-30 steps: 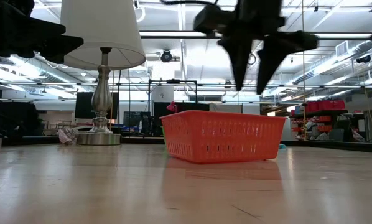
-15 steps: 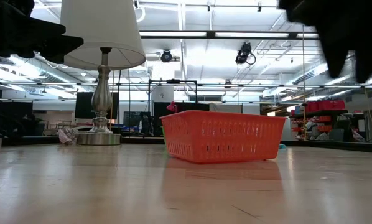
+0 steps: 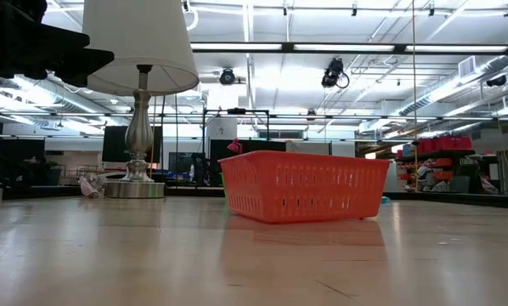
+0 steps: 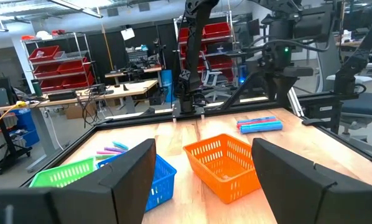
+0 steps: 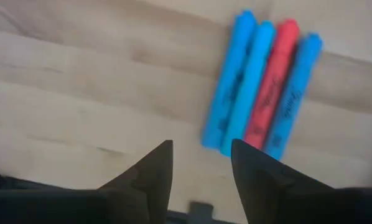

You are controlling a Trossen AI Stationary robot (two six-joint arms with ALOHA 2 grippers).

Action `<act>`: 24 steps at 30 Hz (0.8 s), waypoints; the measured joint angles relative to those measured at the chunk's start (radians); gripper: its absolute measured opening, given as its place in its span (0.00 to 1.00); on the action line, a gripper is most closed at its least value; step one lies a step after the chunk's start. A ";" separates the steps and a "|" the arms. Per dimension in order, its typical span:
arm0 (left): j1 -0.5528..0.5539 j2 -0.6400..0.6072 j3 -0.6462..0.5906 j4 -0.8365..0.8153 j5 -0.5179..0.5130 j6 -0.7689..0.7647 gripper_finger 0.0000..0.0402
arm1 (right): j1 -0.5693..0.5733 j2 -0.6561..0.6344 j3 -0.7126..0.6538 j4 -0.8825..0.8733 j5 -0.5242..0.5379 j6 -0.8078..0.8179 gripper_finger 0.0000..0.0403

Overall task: Pick & Place Markers
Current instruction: Put the left blue highlighter pen into the green bin

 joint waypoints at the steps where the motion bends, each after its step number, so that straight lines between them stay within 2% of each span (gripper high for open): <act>1: 0.000 0.000 0.000 0.000 0.000 0.000 0.68 | 0.008 0.000 0.000 0.000 -0.001 0.011 0.41; 16: 0.000 0.000 0.000 0.000 0.000 0.000 0.68 | 0.009 0.000 -0.002 0.000 0.004 0.036 0.41; 24: 0.000 0.000 0.000 0.000 0.000 0.000 0.68 | -0.013 0.010 -0.093 0.093 0.005 0.036 0.41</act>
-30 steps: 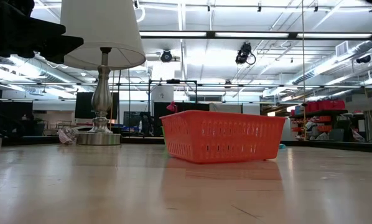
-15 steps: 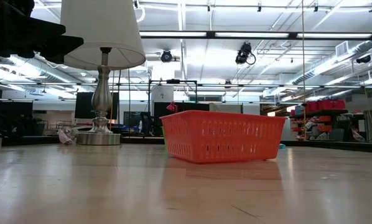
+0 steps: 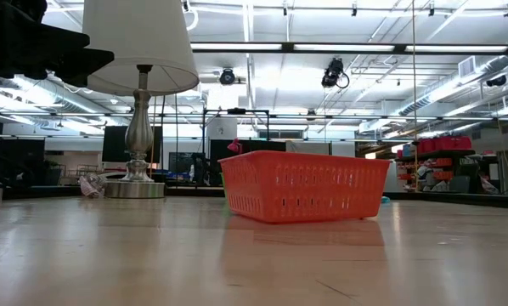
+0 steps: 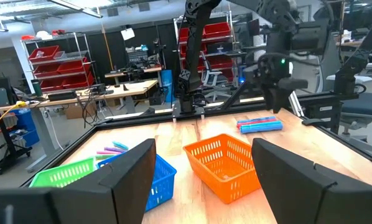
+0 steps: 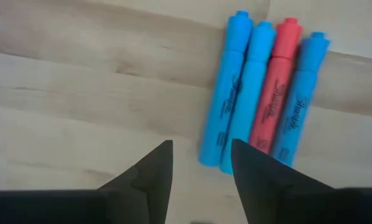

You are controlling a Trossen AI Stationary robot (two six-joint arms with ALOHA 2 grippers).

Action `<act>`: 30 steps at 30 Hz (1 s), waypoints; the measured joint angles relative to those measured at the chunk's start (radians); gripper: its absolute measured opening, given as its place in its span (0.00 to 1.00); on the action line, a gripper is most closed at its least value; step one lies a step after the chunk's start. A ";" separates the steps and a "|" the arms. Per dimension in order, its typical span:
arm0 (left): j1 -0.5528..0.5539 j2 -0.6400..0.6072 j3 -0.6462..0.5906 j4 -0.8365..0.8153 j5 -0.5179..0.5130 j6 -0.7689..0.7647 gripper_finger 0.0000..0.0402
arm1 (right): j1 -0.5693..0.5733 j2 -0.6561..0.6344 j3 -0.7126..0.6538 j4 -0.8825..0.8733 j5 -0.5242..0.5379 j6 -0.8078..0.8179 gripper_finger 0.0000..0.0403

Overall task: Pick & Place Markers
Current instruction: Put the left blue highlighter pen into the green bin

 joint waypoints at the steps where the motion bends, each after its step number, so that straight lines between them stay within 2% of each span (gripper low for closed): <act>1: 0.000 0.000 0.000 0.000 0.000 0.000 0.68 | -0.001 0.000 -0.014 0.022 0.000 0.000 0.41; 8: 0.000 0.000 0.000 0.000 0.000 0.000 0.68 | -0.014 0.000 -0.118 0.151 -0.004 0.000 0.41; 17: 0.000 0.000 0.000 0.000 0.000 0.000 0.68 | -0.038 0.001 -0.198 0.194 -0.061 -0.004 0.41; 30: 0.000 0.000 0.000 0.000 0.000 0.000 0.68 | -0.054 0.001 -0.228 0.254 -0.064 -0.026 0.39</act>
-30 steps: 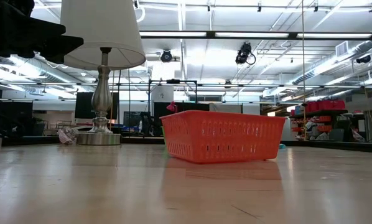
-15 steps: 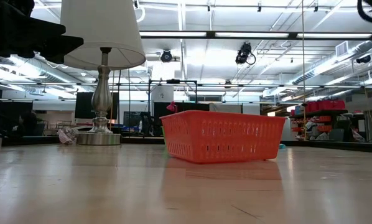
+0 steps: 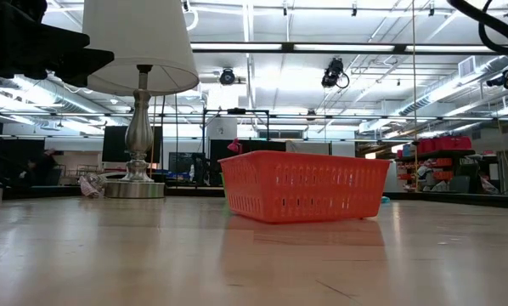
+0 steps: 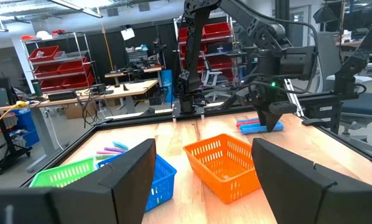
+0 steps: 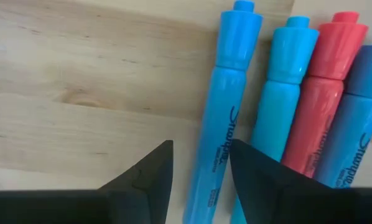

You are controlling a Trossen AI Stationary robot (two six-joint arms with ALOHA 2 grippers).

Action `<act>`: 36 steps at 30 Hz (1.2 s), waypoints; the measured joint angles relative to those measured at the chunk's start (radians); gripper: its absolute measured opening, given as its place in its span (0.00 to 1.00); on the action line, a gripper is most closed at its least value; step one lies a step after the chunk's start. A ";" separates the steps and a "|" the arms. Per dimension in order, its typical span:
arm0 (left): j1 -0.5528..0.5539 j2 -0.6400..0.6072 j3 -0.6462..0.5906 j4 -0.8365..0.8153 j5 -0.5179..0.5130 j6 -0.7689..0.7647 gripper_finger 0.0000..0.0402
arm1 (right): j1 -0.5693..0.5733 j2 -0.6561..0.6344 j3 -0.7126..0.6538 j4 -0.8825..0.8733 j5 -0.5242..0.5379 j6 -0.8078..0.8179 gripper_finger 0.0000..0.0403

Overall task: Pick & Place Markers
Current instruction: Put the left blue highlighter pen into the green bin

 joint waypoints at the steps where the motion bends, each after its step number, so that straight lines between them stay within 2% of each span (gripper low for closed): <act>1: 0.000 0.000 0.000 0.000 0.000 0.000 0.68 | 0.000 0.000 0.000 0.000 0.000 0.000 0.37; 14: 0.000 0.000 0.000 0.000 0.000 0.000 0.68 | -0.013 0.014 0.001 0.005 -0.014 -0.019 0.22; 28: 0.000 0.000 0.000 0.000 0.000 0.000 0.68 | -0.025 0.022 0.001 0.012 -0.018 -0.054 0.21; 36: 0.000 0.000 0.000 0.000 0.000 0.000 0.68 | -0.045 0.020 0.007 -0.002 -0.016 -0.126 0.18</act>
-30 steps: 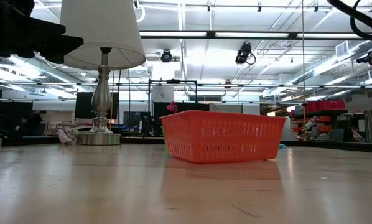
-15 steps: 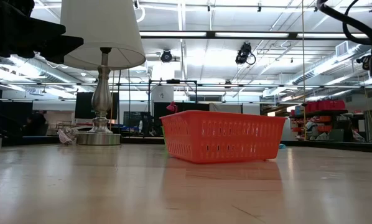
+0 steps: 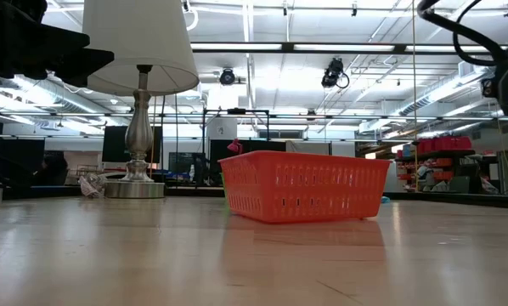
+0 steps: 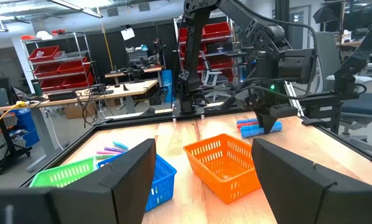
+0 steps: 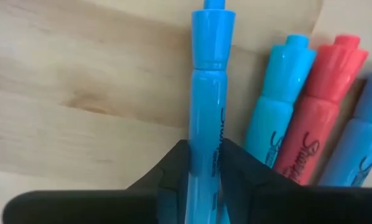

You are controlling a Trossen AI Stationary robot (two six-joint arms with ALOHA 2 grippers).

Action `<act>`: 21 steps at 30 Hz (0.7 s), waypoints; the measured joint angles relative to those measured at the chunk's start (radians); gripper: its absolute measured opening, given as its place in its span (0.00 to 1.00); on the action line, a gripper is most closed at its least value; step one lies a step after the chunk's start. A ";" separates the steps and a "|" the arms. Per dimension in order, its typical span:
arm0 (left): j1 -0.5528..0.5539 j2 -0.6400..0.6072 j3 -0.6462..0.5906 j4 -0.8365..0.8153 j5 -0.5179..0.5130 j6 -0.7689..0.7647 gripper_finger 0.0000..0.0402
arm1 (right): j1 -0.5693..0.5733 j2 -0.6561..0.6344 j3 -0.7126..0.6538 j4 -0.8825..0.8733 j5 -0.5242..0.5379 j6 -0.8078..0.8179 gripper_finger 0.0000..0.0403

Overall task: Pick & Place Markers
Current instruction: Put the left blue highlighter pen into the green bin

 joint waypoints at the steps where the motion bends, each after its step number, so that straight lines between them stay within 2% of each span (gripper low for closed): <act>1: 0.000 0.000 0.000 0.000 0.000 0.000 0.68 | -0.003 0.002 0.007 -0.012 0.003 -0.007 0.18; 21: 0.000 0.000 0.000 0.000 0.000 0.000 0.68 | -0.087 -0.127 0.028 -0.189 0.009 -0.118 0.18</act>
